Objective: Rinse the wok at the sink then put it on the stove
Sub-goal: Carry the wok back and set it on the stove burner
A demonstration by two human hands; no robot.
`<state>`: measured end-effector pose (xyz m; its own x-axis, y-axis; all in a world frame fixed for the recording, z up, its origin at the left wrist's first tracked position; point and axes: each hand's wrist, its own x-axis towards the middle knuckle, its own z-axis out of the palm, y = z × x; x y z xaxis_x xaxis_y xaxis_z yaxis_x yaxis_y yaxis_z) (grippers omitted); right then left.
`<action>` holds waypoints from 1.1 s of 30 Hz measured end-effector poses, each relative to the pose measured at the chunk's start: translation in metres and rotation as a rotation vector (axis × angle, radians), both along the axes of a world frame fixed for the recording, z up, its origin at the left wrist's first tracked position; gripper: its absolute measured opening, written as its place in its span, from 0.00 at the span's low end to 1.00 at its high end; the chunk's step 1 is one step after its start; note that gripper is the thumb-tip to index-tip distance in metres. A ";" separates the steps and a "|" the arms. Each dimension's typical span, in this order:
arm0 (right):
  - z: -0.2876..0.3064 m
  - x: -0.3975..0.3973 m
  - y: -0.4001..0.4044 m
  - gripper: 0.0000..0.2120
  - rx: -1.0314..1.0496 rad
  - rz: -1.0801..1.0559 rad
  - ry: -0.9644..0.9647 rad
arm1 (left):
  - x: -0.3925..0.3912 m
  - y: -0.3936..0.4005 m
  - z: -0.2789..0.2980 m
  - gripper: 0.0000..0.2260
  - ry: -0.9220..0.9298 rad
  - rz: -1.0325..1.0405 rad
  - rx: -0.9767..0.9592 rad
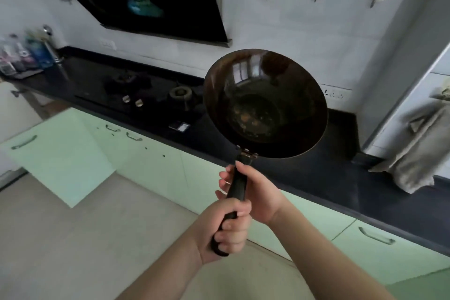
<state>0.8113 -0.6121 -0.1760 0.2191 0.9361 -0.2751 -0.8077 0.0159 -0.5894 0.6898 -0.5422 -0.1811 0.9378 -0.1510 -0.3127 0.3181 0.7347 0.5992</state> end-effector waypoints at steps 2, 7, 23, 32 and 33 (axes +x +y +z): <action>0.001 0.012 0.012 0.09 0.006 0.000 0.088 | 0.011 0.005 0.002 0.09 0.005 0.037 -0.016; 0.000 0.041 0.037 0.09 0.018 0.051 0.283 | 0.035 0.018 0.001 0.09 0.012 0.126 -0.048; 0.001 -0.037 0.180 0.13 -0.034 0.151 -0.050 | -0.039 0.125 -0.011 0.09 -0.034 0.229 0.020; -0.004 -0.127 0.307 0.14 -0.039 0.146 -0.181 | -0.130 0.237 -0.001 0.08 0.221 0.446 0.158; -0.004 -0.135 0.318 0.14 -0.038 0.153 -0.195 | -0.138 0.245 -0.002 0.08 0.243 0.482 0.156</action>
<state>0.6762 -0.2943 -0.1803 0.1276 0.9523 -0.2772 -0.6700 -0.1233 -0.7321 0.5522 -0.2971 -0.1829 0.7871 0.3424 -0.5130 0.1111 0.7394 0.6640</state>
